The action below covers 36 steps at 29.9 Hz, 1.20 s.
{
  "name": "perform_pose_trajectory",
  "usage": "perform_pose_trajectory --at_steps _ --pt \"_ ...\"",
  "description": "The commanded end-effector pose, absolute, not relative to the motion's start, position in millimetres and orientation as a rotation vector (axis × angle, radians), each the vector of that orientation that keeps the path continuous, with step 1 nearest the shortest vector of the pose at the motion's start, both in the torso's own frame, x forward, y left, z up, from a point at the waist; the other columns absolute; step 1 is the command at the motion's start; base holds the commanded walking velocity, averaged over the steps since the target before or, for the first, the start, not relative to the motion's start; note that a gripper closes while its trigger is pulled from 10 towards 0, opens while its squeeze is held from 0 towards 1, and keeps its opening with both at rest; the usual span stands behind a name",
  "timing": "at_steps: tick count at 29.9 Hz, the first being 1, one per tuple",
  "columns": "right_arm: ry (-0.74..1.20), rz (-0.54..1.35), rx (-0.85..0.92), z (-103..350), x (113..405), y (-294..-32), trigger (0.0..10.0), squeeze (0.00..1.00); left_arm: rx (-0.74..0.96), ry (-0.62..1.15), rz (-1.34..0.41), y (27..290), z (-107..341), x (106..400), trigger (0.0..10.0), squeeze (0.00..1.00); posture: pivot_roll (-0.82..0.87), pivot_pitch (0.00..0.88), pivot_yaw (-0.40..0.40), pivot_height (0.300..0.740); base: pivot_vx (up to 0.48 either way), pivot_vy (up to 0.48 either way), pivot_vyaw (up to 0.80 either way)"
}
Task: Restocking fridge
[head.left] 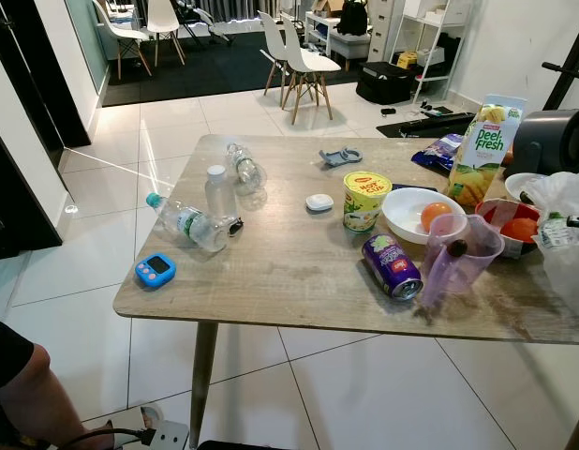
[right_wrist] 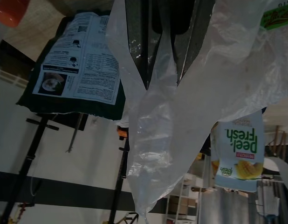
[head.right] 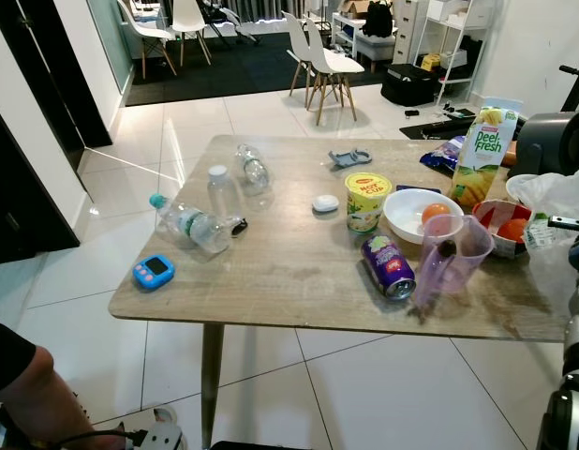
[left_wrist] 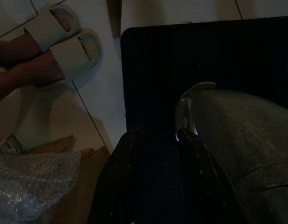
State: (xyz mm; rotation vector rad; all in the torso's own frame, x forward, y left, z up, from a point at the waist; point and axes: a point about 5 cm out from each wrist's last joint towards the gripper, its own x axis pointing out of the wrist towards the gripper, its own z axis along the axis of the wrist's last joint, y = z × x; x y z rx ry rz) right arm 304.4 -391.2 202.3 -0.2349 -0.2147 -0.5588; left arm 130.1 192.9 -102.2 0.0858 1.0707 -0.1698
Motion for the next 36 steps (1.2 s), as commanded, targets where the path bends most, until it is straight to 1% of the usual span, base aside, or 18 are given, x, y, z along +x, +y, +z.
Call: perform_pose_trajectory --at_steps 1,4,5,7,8,10,11,12,15,16,17,18,29,31,32,33,34,36 --pt "-0.194 -0.573 -0.248 195 303 -391 0.2 0.0 0.111 1.099 -0.174 200 -103 123 10.0 0.0 0.1 0.0 0.018 0.74 0.0 0.0 0.0" --pt "-0.167 -0.605 -0.277 192 302 -392 0.7 0.0 0.113 1.1 -0.177 200 -104 123 10.0 0.0 0.1 0.0 0.022 0.74 0.0 0.0 0.0" --pt "-0.122 -0.628 -0.354 188 302 -393 2.0 0.0 0.113 1.101 -0.178 200 -104 123 10.0 0.0 0.1 0.0 0.021 0.74 0.0 0.0 0.0" --pt "-0.113 -0.632 -0.371 187 301 -393 2.0 0.0 0.113 1.101 -0.178 200 -104 123 10.0 0.0 0.1 0.0 0.021 0.74 0.0 0.0 0.0" --pt "-0.094 -0.64 -0.393 185 301 -393 4.4 0.0 0.112 1.101 -0.178 200 -104 122 10.0 0.0 0.1 0.0 0.021 0.74 0.0 0.0 0.0" --pt "-0.083 -0.644 -0.403 184 301 -393 4.4 0.0 0.112 1.102 -0.178 200 -104 122 10.0 0.0 0.1 0.0 0.021 0.74 0.0 0.0 0.0" --pt "-0.066 -0.654 -0.415 182 300 -394 7.7 0.0 0.112 1.102 -0.179 200 -104 122 10.0 0.0 0.1 0.0 0.021 0.74 0.0 0.0 0.0" --pt "-0.042 -0.656 -0.44 179 300 -393 10.0 0.0 0.11 1.102 -0.179 199 -104 122 10.0 0.0 0.1 0.0 0.02 0.74 0.0 0.0 0.0" --pt "-0.021 -0.657 -0.458 176 301 -392 10.0 0.02 0.108 1.102 -0.179 199 -104 122 10.0 0.0 0.1 0.0 0.02 0.74 0.0 0.0 0.0" --pt "-0.017 -0.653 -0.461 175 301 -392 10.0 0.77 0.107 1.103 -0.178 199 -104 121 10.0 0.0 0.1 0.0 0.02 0.74 0.0 0.0 0.0" --pt "-0.017 -0.653 -0.461 175 301 -392 10.0 0.77 0.107 1.103 -0.178 199 -104 121 10.0 0.0 0.1 0.0 0.02 0.74 0.0 0.0 0.0" --pt "-0.026 -0.638 -0.442 176 303 -390 10.0 1.0 0.107 1.102 -0.177 199 -104 122 10.0 0.0 0.11 0.0 0.018 0.74 0.0 0.0 0.0" --pt "-0.114 -0.606 -0.349 188 305 -389 10.0 1.0 0.105 1.1 -0.175 199 -104 122 10.0 0.0 0.11 0.0 0.017 0.74 0.0 0.0 0.0" --pt "-0.143 -0.582 -0.323 192 305 -389 10.0 0.67 0.104 1.1 -0.176 198 -104 122 10.0 0.0 0.1 0.0 0.013 0.74 0.0 0.0 0.0" --pt "-0.143 -0.582 -0.323 192 305 -389 10.0 0.67 0.104 1.1 -0.176 198 -104 122 10.0 0.0 0.1 0.0 0.013 0.74 0.0 0.0 0.0" --pt "-0.156 -0.567 -0.318 195 305 -390 10.0 0.56 0.104 1.1 -0.176 198 -104 122 10.0 0.0 0.1 0.0 0.013 0.74 0.0 0.0 0.0" --pt "-0.171 -0.551 -0.302 198 305 -391 10.0 0.23 0.103 1.101 -0.177 198 -104 122 10.0 0.0 0.1 0.0 0.012 0.74 0.0 0.0 0.0" --pt "-0.183 -0.535 -0.289 200 304 -391 10.0 0.19 0.103 1.101 -0.178 197 -104 122 10.0 0.0 0.1 0.0 0.011 0.74 0.0 0.0 0.0"
